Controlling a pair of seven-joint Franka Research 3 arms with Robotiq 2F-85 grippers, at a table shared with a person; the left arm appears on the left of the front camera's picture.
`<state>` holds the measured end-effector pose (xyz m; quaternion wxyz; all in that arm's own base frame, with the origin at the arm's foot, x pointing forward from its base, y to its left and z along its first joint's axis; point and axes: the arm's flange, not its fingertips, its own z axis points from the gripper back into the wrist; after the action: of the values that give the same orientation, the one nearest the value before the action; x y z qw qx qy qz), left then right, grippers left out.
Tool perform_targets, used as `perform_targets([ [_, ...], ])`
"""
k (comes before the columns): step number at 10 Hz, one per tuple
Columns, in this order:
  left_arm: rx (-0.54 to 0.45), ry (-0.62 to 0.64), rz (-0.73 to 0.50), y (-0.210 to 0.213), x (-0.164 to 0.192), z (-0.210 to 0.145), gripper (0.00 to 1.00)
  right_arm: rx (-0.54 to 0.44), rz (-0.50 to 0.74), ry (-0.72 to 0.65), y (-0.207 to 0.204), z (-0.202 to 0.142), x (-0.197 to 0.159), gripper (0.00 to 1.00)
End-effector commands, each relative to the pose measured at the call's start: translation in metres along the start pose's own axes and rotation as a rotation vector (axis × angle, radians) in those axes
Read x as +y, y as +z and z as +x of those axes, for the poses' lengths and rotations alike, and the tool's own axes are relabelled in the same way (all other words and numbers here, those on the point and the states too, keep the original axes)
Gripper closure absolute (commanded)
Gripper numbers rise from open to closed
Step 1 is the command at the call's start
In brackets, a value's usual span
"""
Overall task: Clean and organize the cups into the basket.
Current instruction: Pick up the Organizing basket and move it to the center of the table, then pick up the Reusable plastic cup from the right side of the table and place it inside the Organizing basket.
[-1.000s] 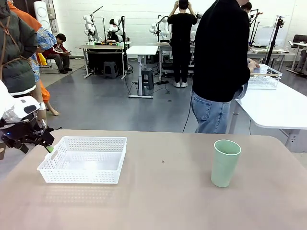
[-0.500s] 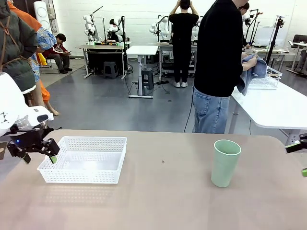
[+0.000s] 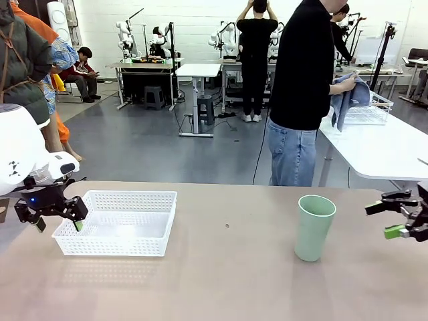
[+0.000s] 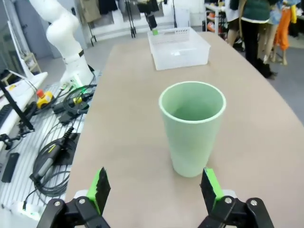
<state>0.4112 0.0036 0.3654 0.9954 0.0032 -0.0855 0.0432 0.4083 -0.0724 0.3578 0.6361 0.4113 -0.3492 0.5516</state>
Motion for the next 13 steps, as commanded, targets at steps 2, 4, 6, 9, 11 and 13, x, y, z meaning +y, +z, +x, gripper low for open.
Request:
perform_targets([
  [2, 0.001, -0.007, -0.009, 0.0, 0.003, 0.0, 0.0, -0.034, 0.014, -0.088, -0.017, -0.002, -0.037, 0.0],
  [4, 0.001, -0.007, -0.009, 0.0, 0.003, 0.0, 0.0, -0.013, 0.019, -0.111, -0.032, -0.003, -0.035, 0.0],
  [6, 0.001, -0.007, -0.009, 0.0, 0.003, 0.0, 0.0, -0.012, 0.04, -0.084, -0.029, -0.008, -0.037, 0.0],
  [9, 0.001, -0.007, -0.009, 0.0, 0.003, 0.0, 0.0, -0.012, 0.04, -0.084, -0.029, -0.008, -0.037, 0.0],
  [11, 0.001, -0.007, -0.009, 0.0, 0.003, 0.0, 0.0, -0.012, 0.04, -0.084, -0.029, -0.008, -0.037, 0.0],
  [13, 0.001, -0.007, -0.009, 0.0, 0.003, 0.0, 0.0, -0.012, 0.04, -0.084, -0.029, -0.008, -0.037, 0.0],
])
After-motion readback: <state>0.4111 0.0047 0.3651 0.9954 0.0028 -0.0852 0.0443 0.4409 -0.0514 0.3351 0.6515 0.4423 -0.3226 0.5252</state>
